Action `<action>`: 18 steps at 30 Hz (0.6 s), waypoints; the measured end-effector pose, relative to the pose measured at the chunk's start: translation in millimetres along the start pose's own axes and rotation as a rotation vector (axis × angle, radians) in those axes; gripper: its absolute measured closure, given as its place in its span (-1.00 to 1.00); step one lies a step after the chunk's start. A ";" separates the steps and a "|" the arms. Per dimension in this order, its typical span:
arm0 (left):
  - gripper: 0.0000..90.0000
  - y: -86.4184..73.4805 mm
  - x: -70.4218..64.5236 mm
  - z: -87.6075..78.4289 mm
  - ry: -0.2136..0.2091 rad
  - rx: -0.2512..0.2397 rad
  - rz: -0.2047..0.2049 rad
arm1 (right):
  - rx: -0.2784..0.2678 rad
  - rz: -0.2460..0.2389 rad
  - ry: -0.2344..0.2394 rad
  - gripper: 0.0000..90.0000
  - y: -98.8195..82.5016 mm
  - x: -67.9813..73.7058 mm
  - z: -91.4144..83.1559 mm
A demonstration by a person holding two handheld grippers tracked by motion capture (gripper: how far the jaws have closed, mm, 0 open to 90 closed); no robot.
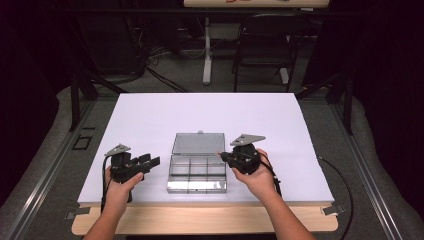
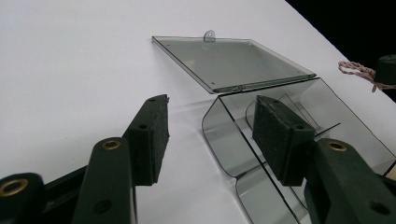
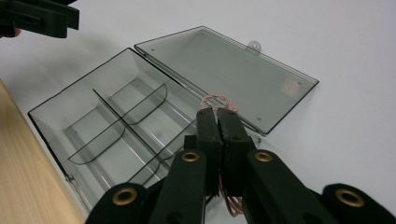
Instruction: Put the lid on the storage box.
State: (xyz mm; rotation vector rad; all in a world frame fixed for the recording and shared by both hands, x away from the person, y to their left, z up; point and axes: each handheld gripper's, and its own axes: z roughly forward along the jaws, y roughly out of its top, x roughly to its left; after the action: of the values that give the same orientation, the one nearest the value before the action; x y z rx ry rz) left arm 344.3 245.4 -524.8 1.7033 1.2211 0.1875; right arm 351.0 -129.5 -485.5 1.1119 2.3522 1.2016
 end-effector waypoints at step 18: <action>0.02 -0.4 0.2 0.5 0.001 0.002 0.002 | 0.020 -0.010 0.023 0.97 -2.3 9.9 22.3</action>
State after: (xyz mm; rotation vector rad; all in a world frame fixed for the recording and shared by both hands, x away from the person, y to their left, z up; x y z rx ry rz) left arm 344.5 245.2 -525.4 1.7066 1.2204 0.1878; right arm 355.3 -110.4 -500.1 1.0977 2.3889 1.1961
